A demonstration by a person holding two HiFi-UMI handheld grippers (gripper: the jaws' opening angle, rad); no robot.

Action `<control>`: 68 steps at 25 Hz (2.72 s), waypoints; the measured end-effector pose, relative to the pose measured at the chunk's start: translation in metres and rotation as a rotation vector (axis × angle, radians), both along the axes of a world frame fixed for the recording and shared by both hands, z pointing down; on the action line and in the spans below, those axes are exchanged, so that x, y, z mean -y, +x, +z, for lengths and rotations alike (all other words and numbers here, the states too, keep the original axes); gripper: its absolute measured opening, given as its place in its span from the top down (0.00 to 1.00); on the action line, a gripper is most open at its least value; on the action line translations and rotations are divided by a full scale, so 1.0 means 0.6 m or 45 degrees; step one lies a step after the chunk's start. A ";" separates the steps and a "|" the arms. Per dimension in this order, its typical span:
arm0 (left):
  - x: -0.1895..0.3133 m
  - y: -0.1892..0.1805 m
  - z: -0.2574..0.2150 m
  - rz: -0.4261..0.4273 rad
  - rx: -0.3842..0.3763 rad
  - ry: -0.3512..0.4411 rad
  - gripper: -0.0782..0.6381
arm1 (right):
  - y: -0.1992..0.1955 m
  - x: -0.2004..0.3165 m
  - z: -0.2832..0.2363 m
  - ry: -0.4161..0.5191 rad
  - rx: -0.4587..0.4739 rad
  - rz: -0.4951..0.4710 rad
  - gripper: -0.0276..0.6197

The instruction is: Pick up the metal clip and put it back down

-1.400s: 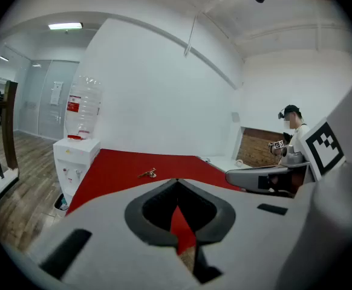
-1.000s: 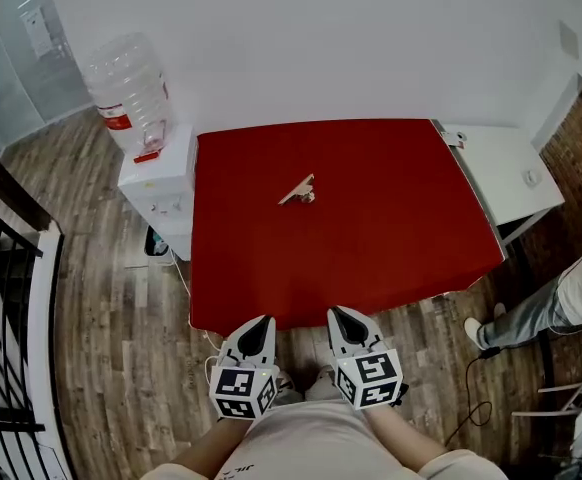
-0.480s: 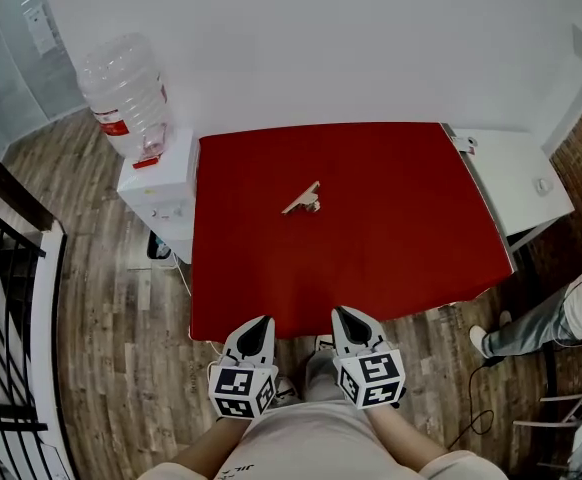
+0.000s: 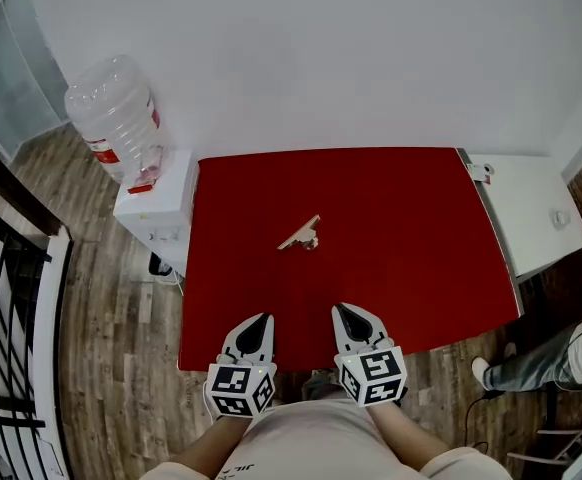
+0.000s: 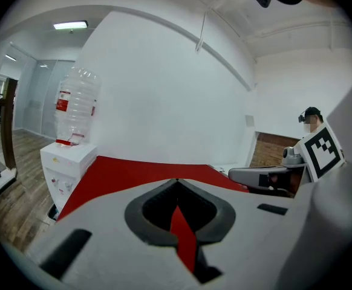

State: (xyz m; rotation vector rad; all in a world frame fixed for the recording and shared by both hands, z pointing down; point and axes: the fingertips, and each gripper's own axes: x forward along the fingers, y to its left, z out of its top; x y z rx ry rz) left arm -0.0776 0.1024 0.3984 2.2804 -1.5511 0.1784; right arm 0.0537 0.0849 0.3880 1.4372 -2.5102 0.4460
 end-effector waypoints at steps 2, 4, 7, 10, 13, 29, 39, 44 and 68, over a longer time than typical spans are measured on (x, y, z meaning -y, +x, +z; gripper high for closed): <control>0.029 0.012 0.000 -0.016 0.007 -0.003 0.88 | 0.015 0.034 0.001 -0.007 0.006 -0.010 0.95; 0.051 0.026 0.000 -0.030 0.013 -0.009 0.88 | 0.030 0.062 0.002 -0.015 0.004 -0.017 0.95; 0.075 0.042 -0.005 -0.050 0.021 -0.005 0.88 | 0.047 0.089 0.003 -0.025 0.005 -0.034 0.95; 0.094 0.048 -0.009 -0.062 0.046 0.012 0.88 | 0.056 0.109 0.013 -0.047 0.010 -0.033 0.95; 0.104 0.047 -0.004 -0.068 0.051 -0.003 0.88 | 0.057 0.120 0.020 -0.073 0.035 -0.026 0.95; 0.164 0.022 -0.004 -0.017 0.101 -0.005 0.88 | 0.026 0.161 0.030 -0.117 0.039 0.011 0.95; 0.199 0.012 0.006 0.019 0.066 -0.030 0.88 | 0.017 0.186 0.034 -0.130 0.014 0.052 0.95; 0.212 0.006 0.024 0.029 0.058 -0.059 0.88 | 0.016 0.196 0.050 -0.159 -0.006 0.075 0.95; 0.321 -0.017 0.181 0.071 0.021 -0.181 0.88 | -0.032 0.290 0.199 -0.306 -0.029 0.116 0.95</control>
